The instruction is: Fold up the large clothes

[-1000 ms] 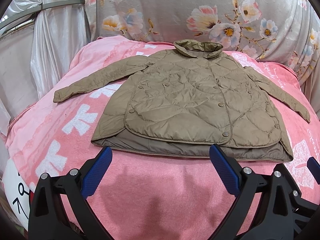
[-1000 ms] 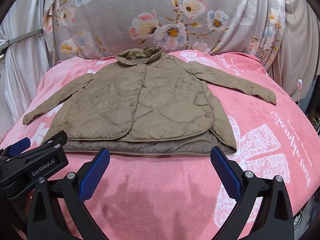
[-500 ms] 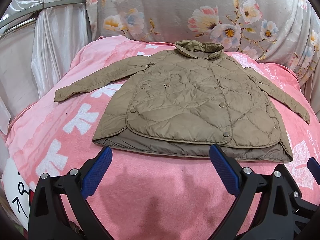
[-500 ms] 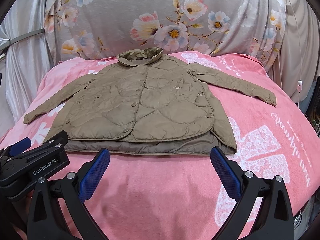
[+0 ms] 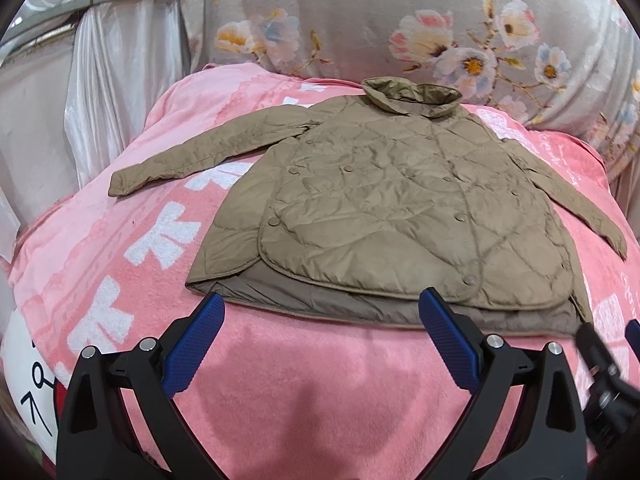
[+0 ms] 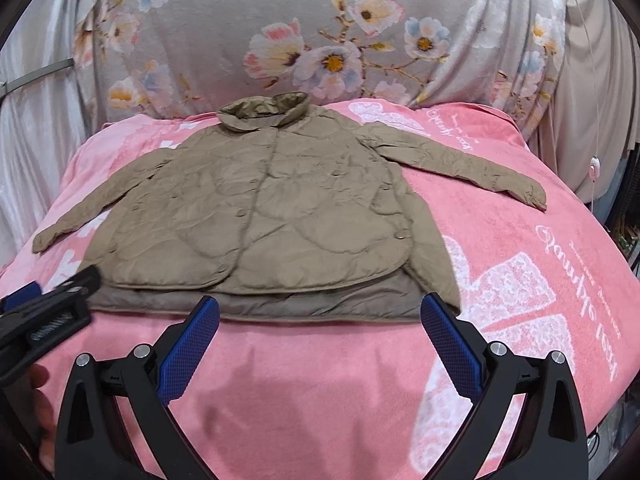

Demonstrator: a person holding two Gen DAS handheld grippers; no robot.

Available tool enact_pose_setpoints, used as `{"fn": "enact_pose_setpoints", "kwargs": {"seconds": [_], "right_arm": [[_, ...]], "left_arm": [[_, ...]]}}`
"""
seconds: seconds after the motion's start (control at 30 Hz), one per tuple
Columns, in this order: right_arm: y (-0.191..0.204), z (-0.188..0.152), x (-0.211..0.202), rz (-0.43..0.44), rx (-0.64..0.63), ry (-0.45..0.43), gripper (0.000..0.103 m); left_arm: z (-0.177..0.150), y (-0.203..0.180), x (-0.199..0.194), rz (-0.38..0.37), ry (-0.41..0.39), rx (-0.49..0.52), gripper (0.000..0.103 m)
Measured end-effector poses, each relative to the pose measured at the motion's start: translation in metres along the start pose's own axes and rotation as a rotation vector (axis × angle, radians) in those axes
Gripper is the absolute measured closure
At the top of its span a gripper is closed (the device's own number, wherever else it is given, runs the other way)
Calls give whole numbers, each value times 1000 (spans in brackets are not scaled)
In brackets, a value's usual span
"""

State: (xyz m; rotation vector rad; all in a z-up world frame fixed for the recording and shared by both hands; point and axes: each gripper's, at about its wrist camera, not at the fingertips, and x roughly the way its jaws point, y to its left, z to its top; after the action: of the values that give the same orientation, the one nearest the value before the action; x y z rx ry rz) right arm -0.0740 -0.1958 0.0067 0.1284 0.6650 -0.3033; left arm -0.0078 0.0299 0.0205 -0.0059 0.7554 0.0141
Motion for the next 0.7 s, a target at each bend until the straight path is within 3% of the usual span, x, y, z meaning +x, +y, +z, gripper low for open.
{"fn": "enact_pose_setpoints", "kwargs": {"seconds": [0.13, 0.37, 0.53, 0.7], "right_arm": [[-48, 20, 28, -35, 96, 35, 5], [-177, 67, 93, -22, 379, 60, 5], [-262, 97, 153, -113, 543, 54, 5], [-314, 112, 213, -110, 658, 66, 5]], "left_arm": [[10, 8, 17, -1, -8, -21, 8], [38, 16, 56, 5, -32, -25, 8], [62, 25, 78, 134, -95, -59, 8], [81, 30, 98, 159, -125, -67, 8]]}}
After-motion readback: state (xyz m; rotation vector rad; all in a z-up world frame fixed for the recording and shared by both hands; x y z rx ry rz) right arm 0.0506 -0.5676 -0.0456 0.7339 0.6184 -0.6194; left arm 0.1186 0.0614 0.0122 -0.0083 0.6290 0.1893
